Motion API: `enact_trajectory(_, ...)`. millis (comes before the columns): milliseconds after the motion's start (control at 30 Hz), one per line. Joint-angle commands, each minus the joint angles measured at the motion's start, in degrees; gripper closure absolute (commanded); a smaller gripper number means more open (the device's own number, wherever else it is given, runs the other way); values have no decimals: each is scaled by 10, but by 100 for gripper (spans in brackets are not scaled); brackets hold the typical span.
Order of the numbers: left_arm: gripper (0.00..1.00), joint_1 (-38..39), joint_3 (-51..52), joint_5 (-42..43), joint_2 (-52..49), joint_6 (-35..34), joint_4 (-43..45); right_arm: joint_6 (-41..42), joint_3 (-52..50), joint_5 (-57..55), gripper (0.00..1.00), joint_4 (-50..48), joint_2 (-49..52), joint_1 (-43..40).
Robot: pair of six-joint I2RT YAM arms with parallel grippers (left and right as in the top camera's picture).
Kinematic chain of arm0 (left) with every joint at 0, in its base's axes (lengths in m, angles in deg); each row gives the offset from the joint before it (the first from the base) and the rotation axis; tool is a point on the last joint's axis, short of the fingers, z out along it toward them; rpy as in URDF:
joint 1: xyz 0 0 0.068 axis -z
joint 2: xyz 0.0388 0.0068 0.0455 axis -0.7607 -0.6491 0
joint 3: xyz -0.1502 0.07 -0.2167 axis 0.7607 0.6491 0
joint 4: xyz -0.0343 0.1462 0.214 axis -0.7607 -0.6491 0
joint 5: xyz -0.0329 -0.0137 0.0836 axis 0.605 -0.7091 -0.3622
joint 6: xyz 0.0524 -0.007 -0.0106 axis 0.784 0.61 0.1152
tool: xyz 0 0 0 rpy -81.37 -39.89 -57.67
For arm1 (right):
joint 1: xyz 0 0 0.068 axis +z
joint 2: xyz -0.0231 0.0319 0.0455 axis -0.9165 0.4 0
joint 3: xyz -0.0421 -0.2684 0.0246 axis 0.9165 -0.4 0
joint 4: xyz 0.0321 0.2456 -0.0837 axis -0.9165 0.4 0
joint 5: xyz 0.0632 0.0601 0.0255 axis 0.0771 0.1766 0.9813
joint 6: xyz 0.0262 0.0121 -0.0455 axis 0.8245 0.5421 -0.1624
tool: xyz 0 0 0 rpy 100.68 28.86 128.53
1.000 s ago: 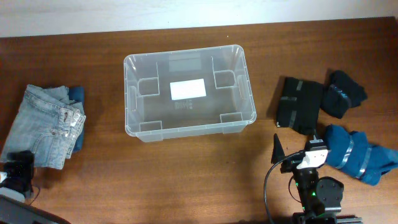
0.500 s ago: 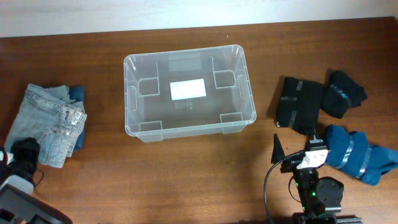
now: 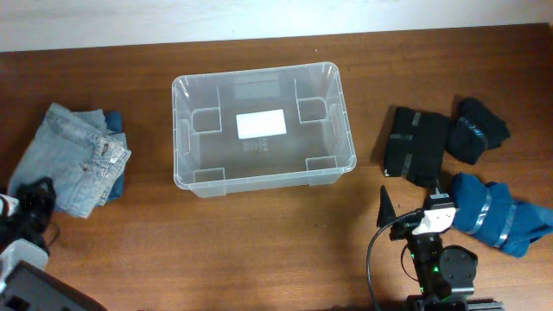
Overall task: Pack container
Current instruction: 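Lift the light-blue jeans with the left gripper over the bin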
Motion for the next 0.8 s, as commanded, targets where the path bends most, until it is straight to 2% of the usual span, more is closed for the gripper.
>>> enact_trajectory(0,99,19,-43,96,91,7,7,1,-3,7,2,1,-4,-3)
enact_trajectory(167,99,59,-52,94,207,7,10,1,-3,7,2,1,-4,-3)
enact_trajectory(367,99,129,-53,97,290,19,35,1,-3,7,2,1,-4,-3)
enact_trajectory(600,99,229,-54,126,304,64,42,1,-3,7,1,1,-4,-3)
enact_trajectory(767,99,287,-54,182,304,105,67,1,-3,7,2,1,-4,-3)
